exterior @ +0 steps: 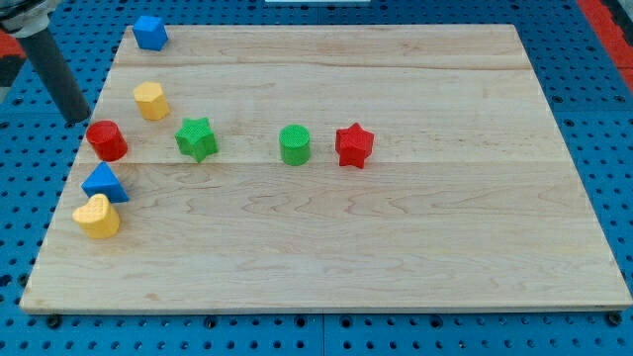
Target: Place the triangle below the green circle
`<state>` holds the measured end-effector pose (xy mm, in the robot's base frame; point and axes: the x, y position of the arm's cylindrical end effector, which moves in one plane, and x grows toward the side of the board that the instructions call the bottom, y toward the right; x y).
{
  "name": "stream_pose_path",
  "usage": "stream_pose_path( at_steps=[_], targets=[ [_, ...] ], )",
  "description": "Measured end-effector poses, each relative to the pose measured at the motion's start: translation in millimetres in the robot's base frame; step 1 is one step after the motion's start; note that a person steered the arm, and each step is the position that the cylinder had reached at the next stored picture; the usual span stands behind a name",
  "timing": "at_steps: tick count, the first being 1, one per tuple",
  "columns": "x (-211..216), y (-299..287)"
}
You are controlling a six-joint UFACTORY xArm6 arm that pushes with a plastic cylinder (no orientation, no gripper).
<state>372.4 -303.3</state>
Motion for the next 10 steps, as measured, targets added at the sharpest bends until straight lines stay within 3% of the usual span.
stream_pose_path(
  at_steps=[2,5,6,7,8,9,10],
  targets=[
    [13.8,-1.4],
    [87.6,-1.2],
    [104.4,44.1],
    [104.4,168.5],
    [116.1,224.9],
    [116.1,152.6],
    [116.5,132.3]
  ],
)
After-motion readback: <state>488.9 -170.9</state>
